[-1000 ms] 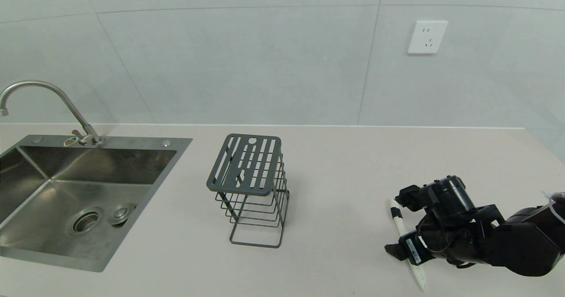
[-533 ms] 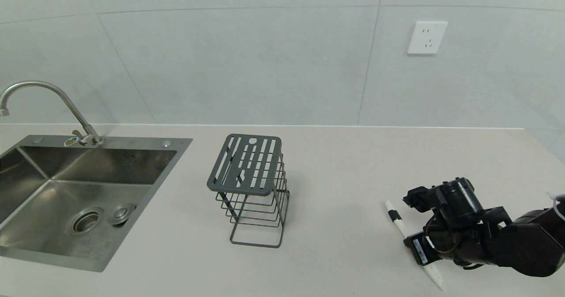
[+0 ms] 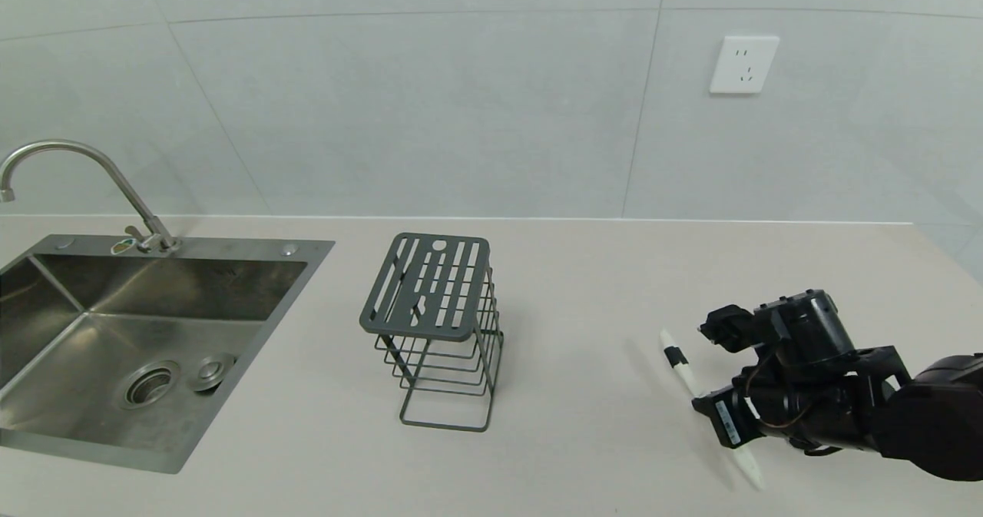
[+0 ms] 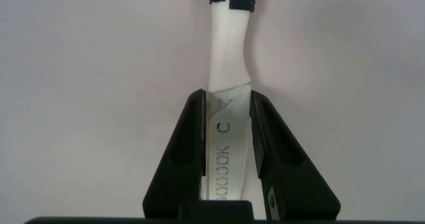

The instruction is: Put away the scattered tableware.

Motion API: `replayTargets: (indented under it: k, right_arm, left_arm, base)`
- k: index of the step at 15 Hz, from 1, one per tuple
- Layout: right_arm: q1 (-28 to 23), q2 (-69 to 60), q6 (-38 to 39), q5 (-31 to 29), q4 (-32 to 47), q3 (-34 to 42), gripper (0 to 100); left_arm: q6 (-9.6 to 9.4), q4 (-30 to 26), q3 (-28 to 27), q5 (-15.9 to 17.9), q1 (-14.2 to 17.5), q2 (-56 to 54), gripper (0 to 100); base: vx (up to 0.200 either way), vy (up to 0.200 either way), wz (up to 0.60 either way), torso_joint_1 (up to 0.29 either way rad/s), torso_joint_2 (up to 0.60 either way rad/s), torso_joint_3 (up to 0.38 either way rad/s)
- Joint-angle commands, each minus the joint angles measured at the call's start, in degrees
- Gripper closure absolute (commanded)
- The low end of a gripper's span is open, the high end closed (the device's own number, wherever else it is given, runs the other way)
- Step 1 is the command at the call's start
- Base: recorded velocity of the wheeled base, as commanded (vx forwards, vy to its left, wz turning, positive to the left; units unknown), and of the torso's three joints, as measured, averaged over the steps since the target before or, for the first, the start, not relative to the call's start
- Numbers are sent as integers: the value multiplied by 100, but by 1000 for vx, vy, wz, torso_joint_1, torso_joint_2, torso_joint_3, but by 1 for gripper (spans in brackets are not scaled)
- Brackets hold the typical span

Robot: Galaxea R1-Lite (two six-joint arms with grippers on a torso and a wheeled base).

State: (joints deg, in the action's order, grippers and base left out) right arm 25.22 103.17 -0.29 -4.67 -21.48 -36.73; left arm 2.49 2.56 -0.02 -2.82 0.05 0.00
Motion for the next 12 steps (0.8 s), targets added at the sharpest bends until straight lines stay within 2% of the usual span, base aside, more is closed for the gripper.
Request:
replayTargets:
  k: [1,2,5,8,10,12]
  right_arm:
    - [334,-693,-6,27,-32,52,100]
    - [422,-948,-23,36,-67,219,100]
    - [572,-1458,-32,63,-84,579,100]
    - [615,-1994,-507,186,-93,773,100]
    - [624,-2213,-560,414,-155,896,100]
    - [624,-2257,-744,669,-577,1010,100]
  left_arm:
    - [-20,482,2,9,4,0,0]
    - [-29,851,2,9,4,0,0]
    - [-20,1106,-112,167,-14,26,0]
    - [-47,1036,-1026,466,-242,1055,0]
    - [-47,1018,-1588,818,-348,1617,0]
    - [-64,1045,-2072,1169,-444,2180,0]
  base:
    - [0,0,0,0,0,0]
    - [0,0,0,0,0,0]
    - [0,0,0,0,0,0]
    - [0,0,0,0,0,0]
    - [0,0,0,0,0,0]
    - [0,0,0,0,0,0]
